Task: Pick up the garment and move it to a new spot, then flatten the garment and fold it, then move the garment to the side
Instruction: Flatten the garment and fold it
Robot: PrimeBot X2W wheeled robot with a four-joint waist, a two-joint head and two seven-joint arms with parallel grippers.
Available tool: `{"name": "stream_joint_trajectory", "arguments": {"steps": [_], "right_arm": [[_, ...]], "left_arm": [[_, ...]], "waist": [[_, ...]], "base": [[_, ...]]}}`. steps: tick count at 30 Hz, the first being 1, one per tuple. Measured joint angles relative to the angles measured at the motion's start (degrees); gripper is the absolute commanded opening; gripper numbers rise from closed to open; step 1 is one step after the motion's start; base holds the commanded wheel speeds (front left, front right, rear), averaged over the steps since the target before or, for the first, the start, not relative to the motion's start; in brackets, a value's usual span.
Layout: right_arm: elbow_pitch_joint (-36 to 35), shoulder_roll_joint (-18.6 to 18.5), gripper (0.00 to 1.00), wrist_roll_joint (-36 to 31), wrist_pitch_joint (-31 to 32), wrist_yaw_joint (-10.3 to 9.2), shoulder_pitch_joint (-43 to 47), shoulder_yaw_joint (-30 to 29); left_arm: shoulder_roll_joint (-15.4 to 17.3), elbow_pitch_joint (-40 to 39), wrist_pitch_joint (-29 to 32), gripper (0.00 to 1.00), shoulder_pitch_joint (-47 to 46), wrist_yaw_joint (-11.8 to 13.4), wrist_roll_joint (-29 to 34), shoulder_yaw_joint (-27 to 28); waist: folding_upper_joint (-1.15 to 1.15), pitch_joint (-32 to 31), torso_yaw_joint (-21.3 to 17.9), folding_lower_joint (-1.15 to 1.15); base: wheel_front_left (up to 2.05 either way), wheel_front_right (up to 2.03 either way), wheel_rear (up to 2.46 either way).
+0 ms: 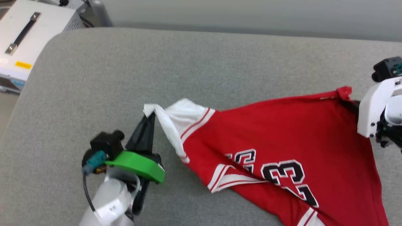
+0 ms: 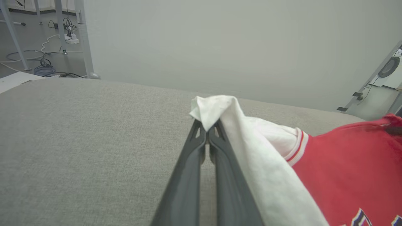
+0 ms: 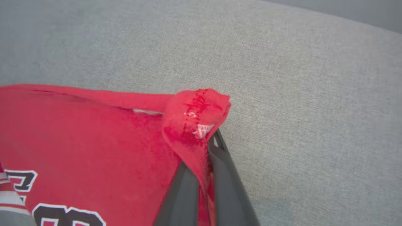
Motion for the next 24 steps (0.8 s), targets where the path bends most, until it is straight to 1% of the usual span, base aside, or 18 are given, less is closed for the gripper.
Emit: {"name": "stream_joint_trajectory", "arguments": {"steps": [3, 7, 13, 15, 19, 24], "right_arm": [[1.05, 0.81, 0.0, -1.15, -2.15, 0.01, -1.2, -1.46], [2.7, 2.69, 0.0, -3.35, -4.5, 0.02, -3.27, -2.74], [6.6, 5.9, 0.0, -7.95, -7.51, 0.02, -10.15, -5.54], [8.04, 6.84, 0.0, -9.81, -9.04, 0.02, -13.55, -6.98], [10.77, 8.26, 0.0, -13.19, -12.62, 0.04, -20.45, -10.0], [13.19, 8.98, 0.0, -16.38, -15.38, 0.1, -29.53, -12.8]], "left_arm": [[1.77, 0.7, 0.92, 0.0, -4.29, -0.3, -1.29, 0.96], [4.19, 1.98, 3.14, 0.0, -12.27, -0.47, -2.15, 1.47], [5.88, 8.69, 8.24, 0.0, -26.44, -0.93, -3.56, 0.35], [6.72, 12.05, 9.79, 0.0, -32.0, -0.97, -3.9, -0.09], [8.22, 18.14, 10.25, 0.0, -42.76, -0.99, -3.91, -0.67], [10.1, 24.69, 10.21, 0.0, -56.04, -1.03, -0.9, -2.25]], "waist": [[0.0, -2.02, -0.97, 0.0], [0.0, -4.32, -2.74, 0.0], [0.0, -5.55, -6.12, 0.0], [0.0, -5.15, -7.09, 0.0], [0.0, -3.08, -8.22, 0.0], [0.0, 1.1, -8.92, 0.0]], "base": [[0.0, 0.0, 0.0], [0.0, 0.0, 0.0], [0.0, 0.0, 0.0], [0.0, 0.0, 0.0], [0.0, 0.0, 0.0], [0.0, 0.0, 0.0]]}}
